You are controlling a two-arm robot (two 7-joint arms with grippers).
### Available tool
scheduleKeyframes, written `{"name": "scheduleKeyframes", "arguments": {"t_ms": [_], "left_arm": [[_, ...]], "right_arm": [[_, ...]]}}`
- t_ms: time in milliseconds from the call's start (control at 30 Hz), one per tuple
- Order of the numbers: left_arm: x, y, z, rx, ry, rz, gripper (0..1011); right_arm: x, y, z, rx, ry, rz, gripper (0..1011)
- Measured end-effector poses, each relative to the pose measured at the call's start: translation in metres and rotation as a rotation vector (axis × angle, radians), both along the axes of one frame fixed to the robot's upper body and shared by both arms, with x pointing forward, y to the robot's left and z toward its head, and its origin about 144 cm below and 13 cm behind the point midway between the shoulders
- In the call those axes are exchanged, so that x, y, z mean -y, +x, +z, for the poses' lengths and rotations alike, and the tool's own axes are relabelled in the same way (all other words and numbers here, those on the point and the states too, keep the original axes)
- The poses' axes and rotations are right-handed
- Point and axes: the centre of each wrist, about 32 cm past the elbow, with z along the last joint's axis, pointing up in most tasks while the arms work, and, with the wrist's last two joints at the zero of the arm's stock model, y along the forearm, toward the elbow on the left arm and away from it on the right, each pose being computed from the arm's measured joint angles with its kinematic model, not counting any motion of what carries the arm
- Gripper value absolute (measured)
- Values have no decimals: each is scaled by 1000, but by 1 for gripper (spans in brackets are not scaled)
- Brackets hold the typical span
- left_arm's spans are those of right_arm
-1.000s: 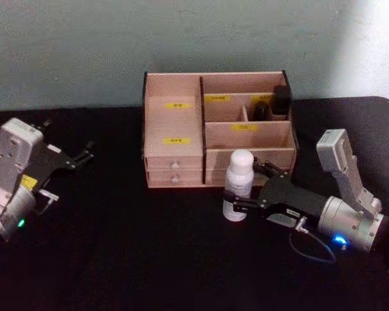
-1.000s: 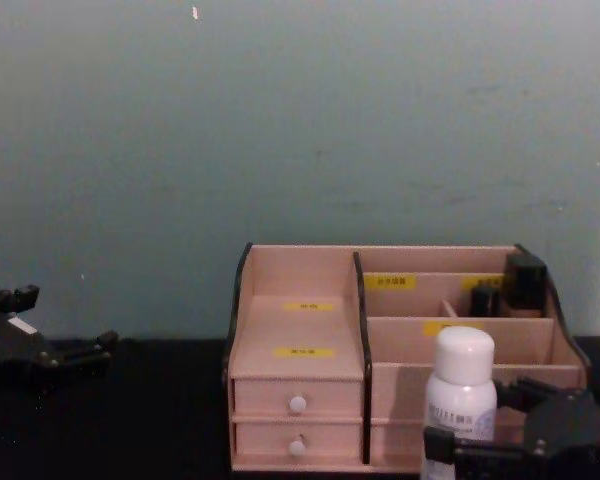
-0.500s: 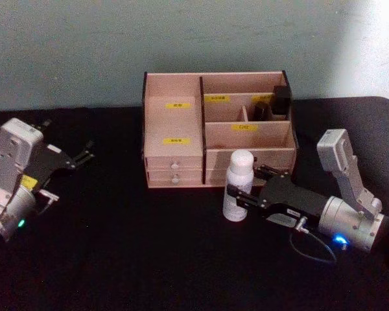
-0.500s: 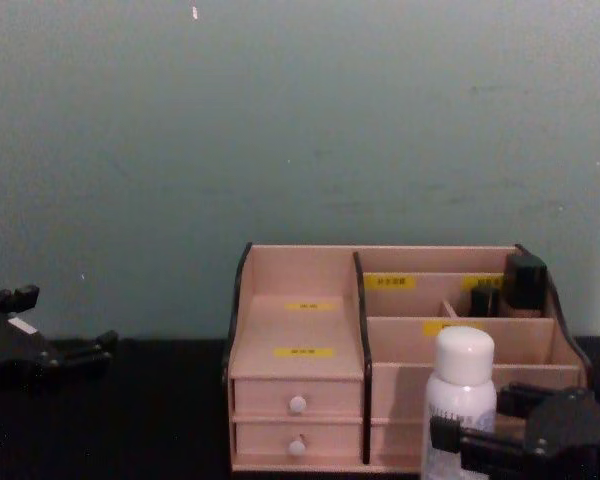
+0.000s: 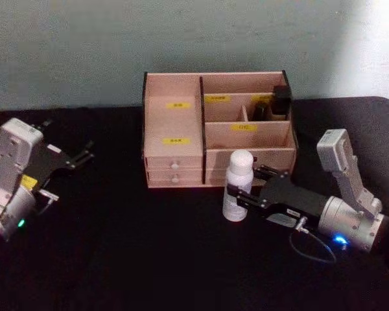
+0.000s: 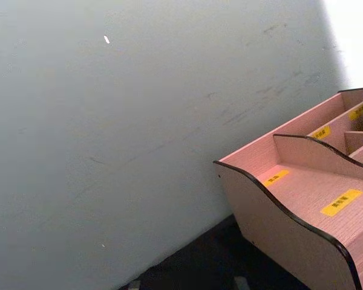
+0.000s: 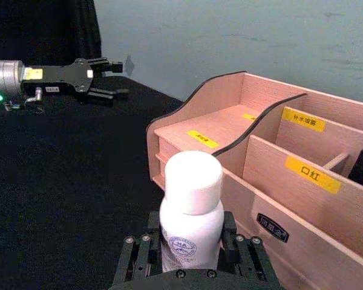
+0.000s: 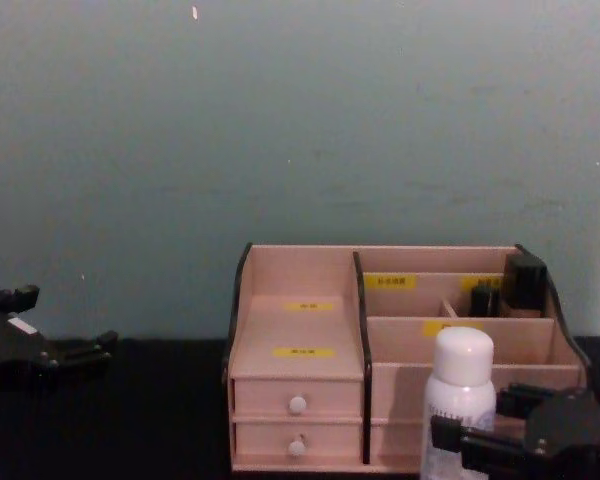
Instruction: Pick up the facial cleanser and watermelon frost from the table and place them into the tiered storage box.
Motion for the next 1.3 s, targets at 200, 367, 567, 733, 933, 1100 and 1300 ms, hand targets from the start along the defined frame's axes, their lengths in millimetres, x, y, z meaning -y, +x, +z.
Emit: {"name": "scheduleKeyframes", "arguments": {"t_ms": [200,367,567,733,933,1100,1300], "left_arm": [[0,0,0,0,0,0,1001],[0,0,0,0,0,0,1001],[0,0,0,0,0,0,1001],[0,0,0,0,0,0,1001],[0,0,0,0,0,0,1001],[0,0,0,0,0,0,1002],[0,0,0,0,0,0,1001]], "right_arm": [[1,-1,4,8,-1,12,593],[2,-1,17,14,40,34,593],[4,3,37,22,98,44,593],[3,11,59,67,143,34,593],[-4,25,75,139,159,-3,593],[-11,35,81,184,152,-44,593],[-22,49,82,221,134,-106,593]]}}
